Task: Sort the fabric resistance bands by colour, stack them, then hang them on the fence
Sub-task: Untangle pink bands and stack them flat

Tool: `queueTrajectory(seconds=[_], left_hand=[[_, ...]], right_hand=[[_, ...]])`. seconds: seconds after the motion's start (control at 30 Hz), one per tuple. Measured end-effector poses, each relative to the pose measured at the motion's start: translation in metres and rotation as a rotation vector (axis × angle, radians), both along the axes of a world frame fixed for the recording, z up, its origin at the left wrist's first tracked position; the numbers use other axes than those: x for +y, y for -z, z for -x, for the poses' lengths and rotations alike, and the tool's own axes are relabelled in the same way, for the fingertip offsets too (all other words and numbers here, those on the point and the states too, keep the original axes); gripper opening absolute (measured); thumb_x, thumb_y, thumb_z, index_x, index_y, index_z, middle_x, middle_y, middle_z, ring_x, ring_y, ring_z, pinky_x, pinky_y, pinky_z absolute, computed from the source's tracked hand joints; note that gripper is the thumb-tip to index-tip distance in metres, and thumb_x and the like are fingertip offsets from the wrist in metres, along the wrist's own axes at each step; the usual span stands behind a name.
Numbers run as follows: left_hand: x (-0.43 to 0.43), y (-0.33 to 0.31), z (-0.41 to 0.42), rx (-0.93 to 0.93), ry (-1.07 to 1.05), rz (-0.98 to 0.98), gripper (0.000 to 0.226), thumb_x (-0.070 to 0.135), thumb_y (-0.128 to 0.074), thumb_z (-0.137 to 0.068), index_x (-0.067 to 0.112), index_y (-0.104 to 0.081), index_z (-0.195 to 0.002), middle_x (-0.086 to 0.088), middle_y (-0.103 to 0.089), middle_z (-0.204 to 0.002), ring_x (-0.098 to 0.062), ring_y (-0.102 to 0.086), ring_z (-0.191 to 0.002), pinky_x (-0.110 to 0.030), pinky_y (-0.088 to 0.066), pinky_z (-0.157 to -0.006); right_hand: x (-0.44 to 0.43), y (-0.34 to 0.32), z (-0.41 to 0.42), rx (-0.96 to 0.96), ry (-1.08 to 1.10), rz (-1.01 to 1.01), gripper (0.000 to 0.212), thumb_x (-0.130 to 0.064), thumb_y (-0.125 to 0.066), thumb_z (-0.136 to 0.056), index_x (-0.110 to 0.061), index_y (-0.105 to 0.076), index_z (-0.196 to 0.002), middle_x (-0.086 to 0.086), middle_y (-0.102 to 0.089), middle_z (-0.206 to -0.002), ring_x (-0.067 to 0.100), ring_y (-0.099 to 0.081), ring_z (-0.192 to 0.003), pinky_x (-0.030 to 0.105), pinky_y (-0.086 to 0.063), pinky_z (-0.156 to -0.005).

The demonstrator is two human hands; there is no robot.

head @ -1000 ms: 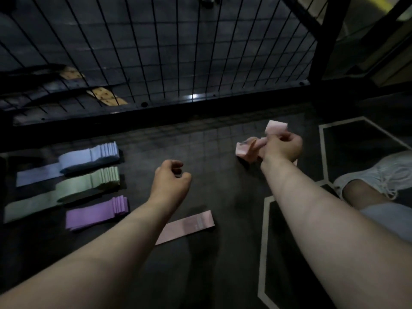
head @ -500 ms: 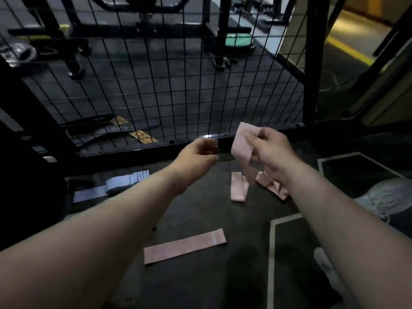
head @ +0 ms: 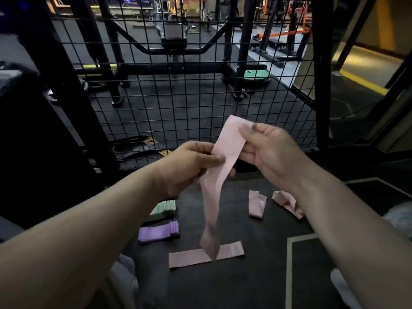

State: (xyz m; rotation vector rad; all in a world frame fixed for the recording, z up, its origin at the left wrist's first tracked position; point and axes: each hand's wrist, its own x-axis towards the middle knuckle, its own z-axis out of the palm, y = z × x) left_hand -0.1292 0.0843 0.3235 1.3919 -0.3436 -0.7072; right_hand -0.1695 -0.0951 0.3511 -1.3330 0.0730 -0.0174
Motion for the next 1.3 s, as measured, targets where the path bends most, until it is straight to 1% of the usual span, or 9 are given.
queueTrajectory(seconds=[0.2, 0.37, 0.53, 0.77, 0.93, 1.07, 1.13, 1.2, 1.3], left_hand=[[0.009, -0.003, 0.024, 0.214, 0.183, 0.151, 0.026, 0.007, -0.051, -0.096, -0.006, -0.058, -0.118, -0.029, -0.067, -0.095, -0.032, -0.071, -0.074, -0.038, -0.060, -0.066], [0.025, 0.013, 0.019, 0.060, 0.313, -0.081, 0.011, 0.000, -0.068, -0.086, 0.002, -0.070, -0.096, -0.021, -0.071, -0.088, -0.028, -0.071, -0.073, -0.036, -0.058, -0.068], [0.030, 0.006, 0.011, 0.060, 0.165, -0.240, 0.027, 0.001, -0.073, -0.077, -0.005, -0.068, -0.103, -0.018, -0.071, -0.090, -0.023, -0.065, -0.060, -0.028, -0.055, -0.054], [0.029, 0.005, -0.003, 0.019, -0.203, -0.362, 0.019, -0.004, -0.075, -0.079, 0.002, -0.069, -0.096, -0.010, -0.069, -0.073, -0.016, -0.058, -0.052, -0.022, -0.048, -0.045], [0.021, 0.009, -0.006, 0.008, -0.457, -0.255, 0.012, -0.001, -0.073, -0.083, 0.006, -0.069, -0.091, -0.012, -0.070, -0.077, -0.016, -0.064, -0.056, -0.023, -0.053, -0.051], [0.019, 0.008, -0.004, -0.162, -0.498, -0.192, 0.017, 0.006, -0.073, -0.086, 0.000, -0.069, -0.101, -0.018, -0.072, -0.090, -0.022, -0.067, -0.073, -0.032, -0.059, -0.069], [0.014, 0.008, -0.001, -0.294, -0.452, -0.203, 0.015, 0.010, -0.073, -0.087, 0.002, -0.070, -0.100, -0.015, -0.073, -0.092, -0.018, -0.069, -0.074, -0.025, -0.059, -0.066], [0.011, 0.008, 0.003, -0.397, -0.410, -0.217, 0.009, 0.011, -0.072, -0.088, 0.006, -0.071, -0.096, -0.014, -0.073, -0.092, -0.014, -0.070, -0.074, -0.021, -0.056, -0.065], [0.006, 0.010, 0.003, -0.484, -0.318, -0.190, 0.004, 0.009, -0.073, -0.087, 0.008, -0.073, -0.091, -0.020, -0.072, -0.093, -0.024, -0.071, -0.081, -0.037, -0.061, -0.076]], right_hand=[[0.006, -0.009, 0.010, -0.012, 0.167, 0.077, 0.018, -0.016, -0.052, -0.102, -0.002, -0.063, -0.106, 0.017, -0.073, -0.099, 0.029, -0.073, -0.091, 0.042, -0.061, -0.077], [-0.005, -0.011, 0.004, 0.058, 0.467, -0.062, 0.015, -0.015, -0.052, -0.101, -0.004, -0.060, -0.108, 0.019, -0.073, -0.101, 0.030, -0.073, -0.090, 0.040, -0.061, -0.066], [-0.033, -0.001, 0.002, 0.109, 0.726, -0.086, 0.017, -0.013, -0.059, -0.097, -0.004, -0.066, -0.109, 0.012, -0.073, -0.098, 0.022, -0.073, -0.084, 0.031, -0.059, -0.056], [-0.051, 0.003, 0.023, 0.037, 0.981, -0.192, 0.013, -0.009, -0.057, -0.095, -0.016, -0.064, -0.086, 0.003, -0.072, -0.087, 0.011, -0.072, -0.070, 0.026, -0.058, -0.060], [-0.051, 0.020, 0.030, 0.142, 1.016, -0.178, 0.022, -0.009, -0.046, -0.097, -0.019, -0.060, -0.085, 0.004, -0.069, -0.094, 0.014, -0.069, -0.083, 0.029, -0.060, -0.069], [-0.046, 0.039, 0.036, 0.277, 0.926, -0.131, 0.023, -0.009, -0.042, -0.097, -0.020, -0.060, -0.087, 0.004, -0.068, -0.094, 0.018, -0.068, -0.087, 0.039, -0.058, -0.076], [-0.042, 0.048, 0.040, 0.342, 0.868, -0.059, 0.025, -0.013, -0.042, -0.098, -0.023, -0.060, -0.084, 0.000, -0.067, -0.088, 0.013, -0.066, -0.081, 0.039, -0.051, -0.081], [-0.036, 0.059, 0.041, 0.365, 0.831, 0.059, 0.021, -0.017, -0.046, -0.095, -0.025, -0.065, -0.097, 0.000, -0.068, -0.097, 0.014, -0.064, -0.087, 0.042, -0.051, -0.088], [-0.025, 0.066, 0.040, 0.344, 0.740, 0.318, 0.045, -0.014, -0.057, -0.088, -0.032, -0.056, -0.128, 0.001, -0.055, -0.129, 0.016, -0.056, -0.103, 0.045, -0.052, -0.093]])
